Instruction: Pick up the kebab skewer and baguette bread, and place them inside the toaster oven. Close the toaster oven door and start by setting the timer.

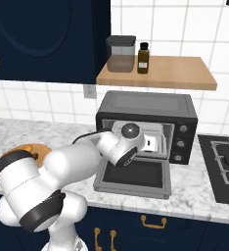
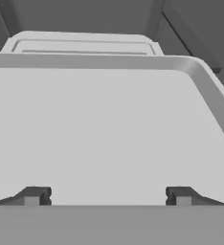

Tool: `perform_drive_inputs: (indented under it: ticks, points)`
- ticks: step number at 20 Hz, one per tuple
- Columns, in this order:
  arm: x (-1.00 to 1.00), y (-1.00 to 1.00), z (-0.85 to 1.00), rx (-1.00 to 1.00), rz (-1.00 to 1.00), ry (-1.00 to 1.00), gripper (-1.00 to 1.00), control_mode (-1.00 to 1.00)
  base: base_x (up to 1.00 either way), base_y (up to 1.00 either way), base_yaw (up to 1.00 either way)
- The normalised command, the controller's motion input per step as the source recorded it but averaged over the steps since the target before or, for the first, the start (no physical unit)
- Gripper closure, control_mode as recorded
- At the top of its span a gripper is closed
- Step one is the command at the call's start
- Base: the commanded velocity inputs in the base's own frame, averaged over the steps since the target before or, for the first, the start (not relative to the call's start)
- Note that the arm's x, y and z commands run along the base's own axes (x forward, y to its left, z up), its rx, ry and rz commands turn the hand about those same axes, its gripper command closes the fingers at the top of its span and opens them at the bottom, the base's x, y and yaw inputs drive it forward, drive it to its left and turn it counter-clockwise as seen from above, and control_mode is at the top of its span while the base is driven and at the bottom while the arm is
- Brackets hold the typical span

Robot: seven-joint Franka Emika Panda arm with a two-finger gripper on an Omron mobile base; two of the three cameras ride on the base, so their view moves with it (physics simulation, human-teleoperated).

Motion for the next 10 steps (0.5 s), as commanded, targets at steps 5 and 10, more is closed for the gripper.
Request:
perform_drive_inputs:
  ticks: [5, 10]
  points:
    - [-0.6, 0.0, -0.55, 0.0, 0.0, 0.1, -1.0, -1.0, 0.0, 0.0, 0.0]
    - [-0.4, -0.01, -0.21, 0.01, 0.0, 0.07, -1.0, -1.0, 0.0, 0.0, 0.0]
